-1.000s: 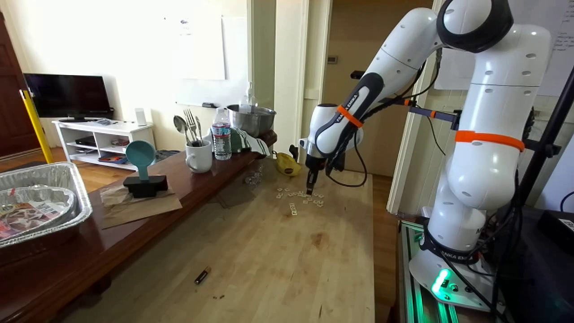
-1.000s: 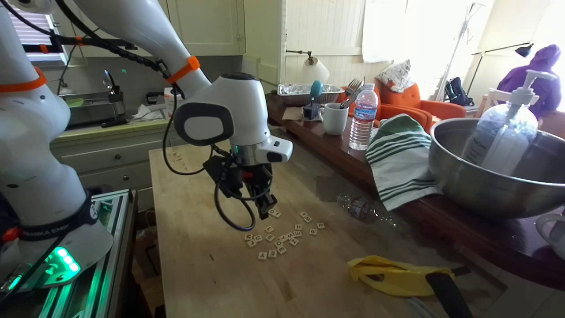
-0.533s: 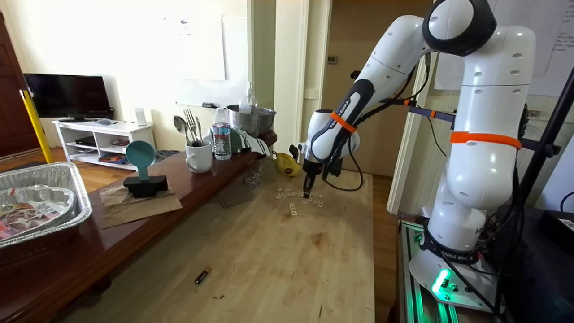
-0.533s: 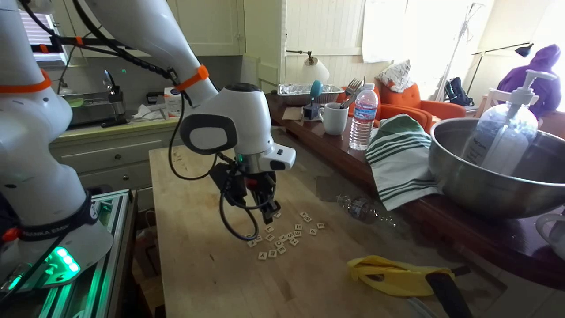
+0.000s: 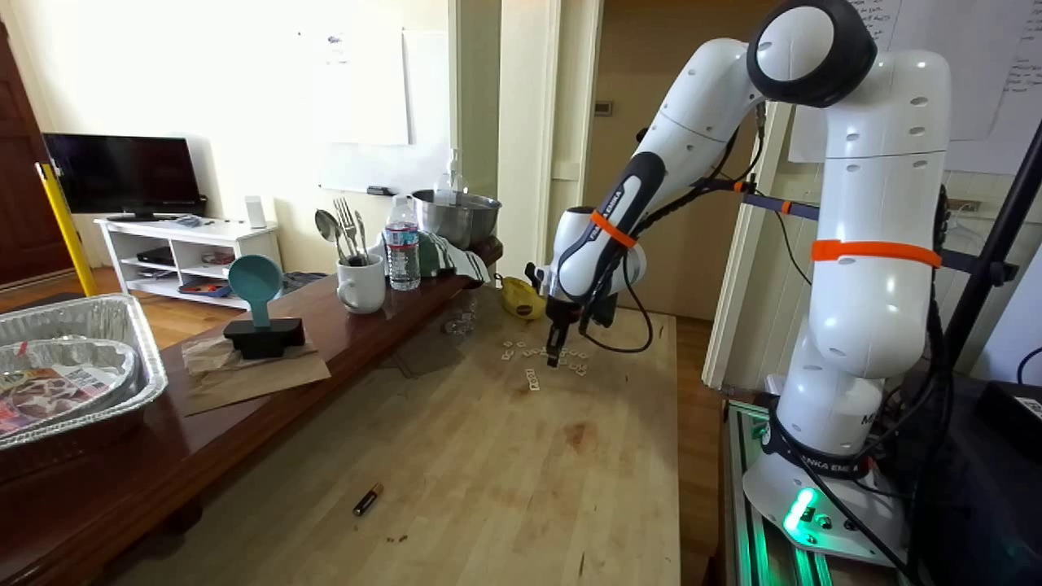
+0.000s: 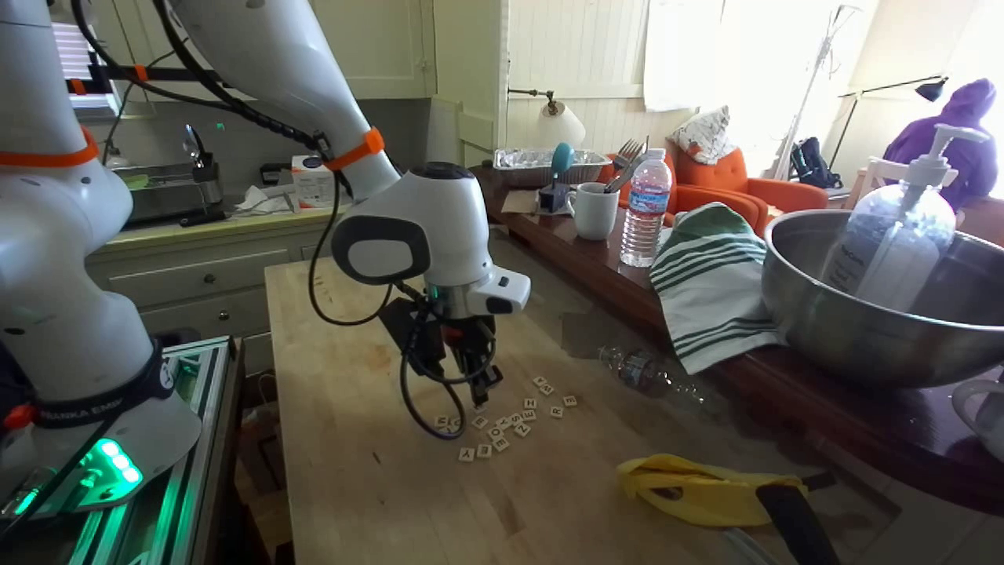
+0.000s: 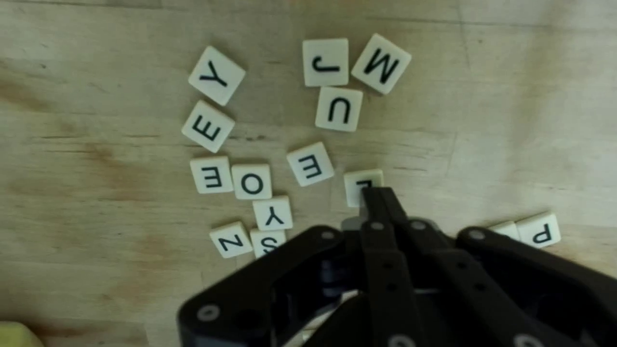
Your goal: Move the letter L and E to the pile of letters on the left to spell the word POOTLE
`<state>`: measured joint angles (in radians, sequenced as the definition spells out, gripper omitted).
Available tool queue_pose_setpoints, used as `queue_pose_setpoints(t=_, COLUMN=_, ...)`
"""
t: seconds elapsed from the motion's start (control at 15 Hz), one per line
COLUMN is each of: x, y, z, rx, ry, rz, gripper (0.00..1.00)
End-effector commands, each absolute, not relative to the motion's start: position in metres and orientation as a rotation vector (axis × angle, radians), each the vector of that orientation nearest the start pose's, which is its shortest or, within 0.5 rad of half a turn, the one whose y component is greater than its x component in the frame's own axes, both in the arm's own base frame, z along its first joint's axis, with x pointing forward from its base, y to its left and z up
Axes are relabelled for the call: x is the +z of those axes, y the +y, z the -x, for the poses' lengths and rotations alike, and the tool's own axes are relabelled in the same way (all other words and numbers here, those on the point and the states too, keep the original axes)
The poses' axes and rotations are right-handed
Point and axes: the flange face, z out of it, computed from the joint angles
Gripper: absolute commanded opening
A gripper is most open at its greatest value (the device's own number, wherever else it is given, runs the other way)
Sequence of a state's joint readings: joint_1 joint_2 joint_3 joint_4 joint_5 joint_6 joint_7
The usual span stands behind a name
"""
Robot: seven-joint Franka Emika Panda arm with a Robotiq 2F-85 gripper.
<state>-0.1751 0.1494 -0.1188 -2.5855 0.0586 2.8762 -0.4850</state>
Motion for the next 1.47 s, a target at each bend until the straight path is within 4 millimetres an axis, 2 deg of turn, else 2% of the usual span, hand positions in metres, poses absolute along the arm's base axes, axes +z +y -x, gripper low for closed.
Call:
queue_pose_setpoints(t=0.0, x=0.220, y=-0.138, z=-0.438, rx=-0.210, ry=-0.218, rz=3.180, gripper=0.01)
queue_pose_setpoints(t=1.0, x=0.208, y=-0.132, z=-0.443, rx=-0.211, ry=-0.230, rz=3.164, gripper=0.00)
queue_pose_setpoints(t=1.4, x=0.222, y=-0.123, z=-0.442, rx=-0.279, ry=-0.256, rz=3.161, gripper=0.00)
